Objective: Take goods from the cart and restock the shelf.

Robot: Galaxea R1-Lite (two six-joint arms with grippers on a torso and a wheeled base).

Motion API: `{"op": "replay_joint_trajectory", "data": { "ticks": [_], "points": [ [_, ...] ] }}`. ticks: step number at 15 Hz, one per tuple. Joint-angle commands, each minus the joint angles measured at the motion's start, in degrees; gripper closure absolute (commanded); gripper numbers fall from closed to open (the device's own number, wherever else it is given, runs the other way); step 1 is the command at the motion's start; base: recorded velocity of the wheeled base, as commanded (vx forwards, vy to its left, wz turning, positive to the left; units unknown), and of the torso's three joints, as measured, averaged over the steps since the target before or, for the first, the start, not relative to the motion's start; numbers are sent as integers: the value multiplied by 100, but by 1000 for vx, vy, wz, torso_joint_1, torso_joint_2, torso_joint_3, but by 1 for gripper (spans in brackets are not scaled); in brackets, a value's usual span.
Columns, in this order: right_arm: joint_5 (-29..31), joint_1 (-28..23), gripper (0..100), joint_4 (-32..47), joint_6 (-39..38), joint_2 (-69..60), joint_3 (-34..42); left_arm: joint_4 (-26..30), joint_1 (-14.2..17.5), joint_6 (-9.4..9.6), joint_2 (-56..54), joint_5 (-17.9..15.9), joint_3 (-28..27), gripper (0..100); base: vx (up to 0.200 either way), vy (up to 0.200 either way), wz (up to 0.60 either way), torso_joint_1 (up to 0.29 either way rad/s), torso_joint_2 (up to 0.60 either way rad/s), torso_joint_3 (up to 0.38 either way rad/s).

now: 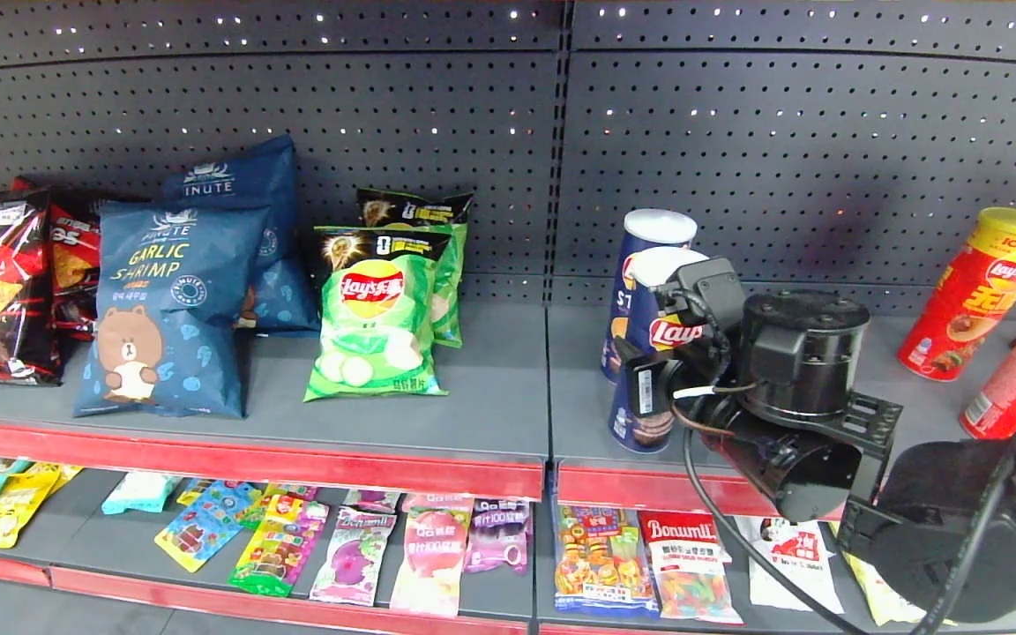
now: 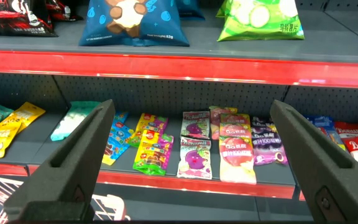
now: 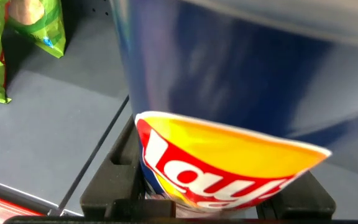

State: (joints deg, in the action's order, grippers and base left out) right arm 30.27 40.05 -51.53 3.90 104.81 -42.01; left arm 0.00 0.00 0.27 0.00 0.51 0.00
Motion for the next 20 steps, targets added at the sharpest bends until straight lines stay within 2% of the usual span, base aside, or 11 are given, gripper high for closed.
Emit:
{"op": "replay_joint_trajectory", "data": {
  "ticks": [1,9,10,20],
  "points": [
    [-3,3,100,11,5,30,8,0,0,0,0,2,0,0,0,0,0,0,0,0],
    [-21,56,100,3,-3,83,-9,0,-9,0,0,2,0,0,0,0,0,0,0,0],
    [-21,56,0,3,-3,92,-9,0,0,0,0,2,0,0,0,0,0,0,0,0],
    [-21,47,0,3,-30,-58,70,0,0,0,0,2,0,0,0,0,0,0,0,0]
  ]
}}
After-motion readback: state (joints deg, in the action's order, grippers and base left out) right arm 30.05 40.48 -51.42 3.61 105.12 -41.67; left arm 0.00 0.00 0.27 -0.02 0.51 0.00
